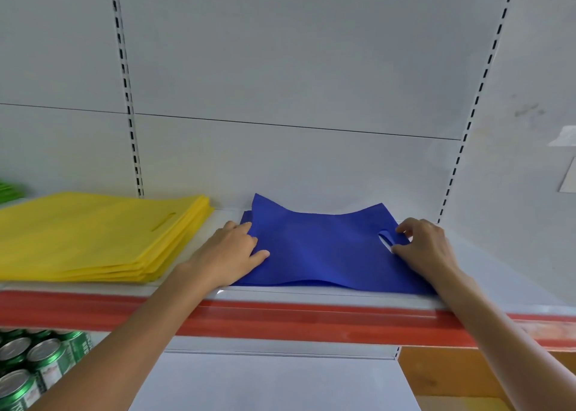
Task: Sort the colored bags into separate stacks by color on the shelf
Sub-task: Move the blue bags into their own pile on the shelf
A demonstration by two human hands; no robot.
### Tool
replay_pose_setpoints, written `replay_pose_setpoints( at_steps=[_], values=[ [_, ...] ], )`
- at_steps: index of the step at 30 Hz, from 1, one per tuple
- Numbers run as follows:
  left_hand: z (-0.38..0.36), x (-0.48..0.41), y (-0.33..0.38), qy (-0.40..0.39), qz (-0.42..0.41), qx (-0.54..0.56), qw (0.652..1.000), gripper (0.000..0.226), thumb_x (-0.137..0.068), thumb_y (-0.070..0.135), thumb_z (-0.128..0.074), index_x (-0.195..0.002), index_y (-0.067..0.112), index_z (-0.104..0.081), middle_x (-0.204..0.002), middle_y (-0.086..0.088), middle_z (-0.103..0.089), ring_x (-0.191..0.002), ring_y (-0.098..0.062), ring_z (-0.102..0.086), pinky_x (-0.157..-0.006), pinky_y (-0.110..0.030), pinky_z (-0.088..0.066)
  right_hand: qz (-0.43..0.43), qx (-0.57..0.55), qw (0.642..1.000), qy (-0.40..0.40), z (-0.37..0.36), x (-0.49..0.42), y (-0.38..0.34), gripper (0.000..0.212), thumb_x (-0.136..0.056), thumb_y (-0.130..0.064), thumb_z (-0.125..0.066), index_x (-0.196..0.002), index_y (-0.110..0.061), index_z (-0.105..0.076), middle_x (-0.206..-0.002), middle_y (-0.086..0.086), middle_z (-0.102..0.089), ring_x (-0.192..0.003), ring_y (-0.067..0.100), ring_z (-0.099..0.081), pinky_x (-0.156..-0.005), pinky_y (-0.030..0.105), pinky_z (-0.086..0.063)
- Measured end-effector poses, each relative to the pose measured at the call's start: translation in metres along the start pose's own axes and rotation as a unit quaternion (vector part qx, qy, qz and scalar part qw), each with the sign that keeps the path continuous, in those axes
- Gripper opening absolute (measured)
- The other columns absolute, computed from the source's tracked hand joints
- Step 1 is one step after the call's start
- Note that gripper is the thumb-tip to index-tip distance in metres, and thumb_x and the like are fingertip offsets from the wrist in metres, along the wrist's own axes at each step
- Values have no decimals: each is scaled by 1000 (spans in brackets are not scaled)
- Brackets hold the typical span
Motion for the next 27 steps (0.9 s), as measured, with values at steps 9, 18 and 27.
replay_pose_setpoints(
  at_steps=[9, 18, 27],
  values=[
    [10, 5, -2, 32, 22, 14, 999, 51, -94, 49, -38, -123, 11, -55, -119, -6, -52, -111, -22, -48, -94, -33, -41, -19, -11, 1000, 4, 5, 6, 0, 33, -80, -15, -63, -114, -13, -61, -107, 11, -59, -97, 31, -54, -71, 30, -37],
    [69, 20, -43, 157, 10, 130, 979, 50, -94, 46, -42, -131, 15, -51, -131, -1, -52, -123, -21, -44, -101, -34, -36, 26, 46, 997, 59, 58, 7, -64, 27, -84, -19, -58, -110, -17, -65, -110, 5, -66, -100, 31, -57, -81, 38, -47],
    [83, 82, -211, 163, 7, 234, 958, 48, -91, 37, -53, -135, 19, -48, -142, 8, -44, -131, -8, -39, -105, -22, -28, 40, 27, 997, 54, 10, 52, -216, 24, -85, -26, -57, -106, -19, -66, -106, 4, -66, -96, 29, -57, -75, 33, -44]
  ],
)
Point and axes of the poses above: each hand's wrist, its own x-axis away from the middle knuckle, its own z-axis out of the back of the hand, y = z × x, the point moved 5 cm from there along -x, towards the middle knuckle
